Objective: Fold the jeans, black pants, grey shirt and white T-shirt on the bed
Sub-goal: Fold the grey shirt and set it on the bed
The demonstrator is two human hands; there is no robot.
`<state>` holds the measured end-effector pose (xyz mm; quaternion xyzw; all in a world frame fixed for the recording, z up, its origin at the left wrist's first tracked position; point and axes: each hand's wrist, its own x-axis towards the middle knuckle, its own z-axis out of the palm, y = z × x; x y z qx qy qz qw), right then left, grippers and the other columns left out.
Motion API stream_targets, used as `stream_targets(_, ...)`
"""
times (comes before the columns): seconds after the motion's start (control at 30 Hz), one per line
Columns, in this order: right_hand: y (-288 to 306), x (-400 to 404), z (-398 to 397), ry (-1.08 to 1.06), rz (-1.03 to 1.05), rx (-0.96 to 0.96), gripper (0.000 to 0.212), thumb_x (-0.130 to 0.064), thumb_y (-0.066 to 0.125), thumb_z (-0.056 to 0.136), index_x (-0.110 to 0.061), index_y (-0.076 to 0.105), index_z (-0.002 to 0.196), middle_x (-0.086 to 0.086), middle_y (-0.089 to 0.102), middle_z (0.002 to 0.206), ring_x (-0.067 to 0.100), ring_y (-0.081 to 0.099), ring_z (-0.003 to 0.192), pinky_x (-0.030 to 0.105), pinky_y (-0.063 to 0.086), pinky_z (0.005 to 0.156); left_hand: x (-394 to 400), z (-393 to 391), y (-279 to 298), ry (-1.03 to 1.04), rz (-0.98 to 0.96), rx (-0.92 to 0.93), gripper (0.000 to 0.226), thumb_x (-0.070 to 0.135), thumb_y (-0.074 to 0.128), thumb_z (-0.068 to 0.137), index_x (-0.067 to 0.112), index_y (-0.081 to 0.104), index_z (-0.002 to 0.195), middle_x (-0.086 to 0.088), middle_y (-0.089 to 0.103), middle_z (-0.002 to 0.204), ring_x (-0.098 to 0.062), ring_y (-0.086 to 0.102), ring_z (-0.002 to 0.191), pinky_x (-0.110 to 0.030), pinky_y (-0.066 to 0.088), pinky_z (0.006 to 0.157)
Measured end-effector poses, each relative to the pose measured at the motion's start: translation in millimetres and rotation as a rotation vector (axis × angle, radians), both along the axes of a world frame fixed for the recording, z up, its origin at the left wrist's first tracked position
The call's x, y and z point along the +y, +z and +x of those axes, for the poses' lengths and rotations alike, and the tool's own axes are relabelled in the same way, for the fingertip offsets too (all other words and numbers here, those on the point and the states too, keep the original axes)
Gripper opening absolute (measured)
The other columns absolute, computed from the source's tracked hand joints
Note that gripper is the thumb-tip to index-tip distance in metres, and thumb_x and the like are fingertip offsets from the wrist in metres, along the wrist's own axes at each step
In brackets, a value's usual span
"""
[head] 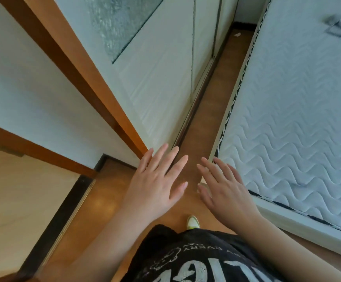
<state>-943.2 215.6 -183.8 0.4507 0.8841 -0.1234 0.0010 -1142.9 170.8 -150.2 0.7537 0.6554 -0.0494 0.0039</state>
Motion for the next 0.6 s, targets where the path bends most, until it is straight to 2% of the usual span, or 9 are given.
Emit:
stream_targets(0.13, -1.3, 40.7, -13.5, -0.082, 0.012, -0.002, 0.054, -0.047, 0.028, 0.1, -0.022, 0.046, 0.144, -0.003, 0.04, 0.153, 0.021, 0.031, 0.144, 0.038, 0.014, 0.116, 53.4, -14.3, -1.4, -0.051, -0.03, 0.022, 0.061, 0.058, 0.026, 0.097, 0.027, 0.037, 0.149, -0.005, 0.035, 0.156, -0.027, 0.025, 0.147, -0.05, 0.016, 0.119)
stream_targets(0.27, -9.0, 82.6, -30.5, -0.163, 0.004, 0.018, 0.056, -0.046, 0.026, 0.098, -0.021, 0.048, 0.143, -0.001, 0.043, 0.151, 0.022, 0.034, 0.143, 0.042, 0.024, 0.116, 107.9, -38.7, -10.4, -0.095, -0.072, 0.031, 0.062, 0.058, 0.022, 0.099, 0.028, 0.03, 0.152, -0.003, 0.03, 0.159, -0.025, 0.018, 0.149, -0.05, 0.016, 0.12)
stream_targets(0.4, -19.4, 127.4, -54.2, -0.221, 0.019, -0.008, 0.055, -0.046, 0.027, 0.098, -0.02, 0.048, 0.142, 0.0, 0.044, 0.15, 0.023, 0.035, 0.142, 0.042, 0.025, 0.114, 164.8, -65.3, -16.9, -0.128, -0.08, 0.04, 0.063, 0.06, 0.017, 0.098, 0.031, 0.025, 0.153, -0.002, 0.024, 0.161, -0.025, 0.013, 0.15, -0.05, 0.014, 0.12)
stream_targets(0.47, -21.8, 150.0, -67.9, -0.253, 0.023, -0.023, 0.055, -0.046, 0.026, 0.099, -0.021, 0.047, 0.143, -0.001, 0.043, 0.15, 0.022, 0.034, 0.142, 0.042, 0.025, 0.115, 192.3, -76.4, -15.9, -0.14, -0.07, 0.034, 0.063, 0.061, 0.017, 0.097, 0.031, 0.026, 0.152, -0.002, 0.025, 0.161, -0.026, 0.015, 0.15, -0.051, 0.016, 0.12)
stream_targets(0.6, -17.7, 192.1, -90.8, -0.347, 0.065, -0.057, 0.053, -0.047, 0.028, 0.1, -0.024, 0.044, 0.144, -0.003, 0.041, 0.151, 0.02, 0.031, 0.143, 0.039, 0.016, 0.116, 239.4, -84.4, -10.5, -0.159, -0.016, -0.022, 0.061, 0.059, 0.021, 0.098, 0.03, 0.037, 0.149, -0.003, 0.034, 0.157, -0.027, 0.025, 0.147, -0.051, 0.02, 0.118)
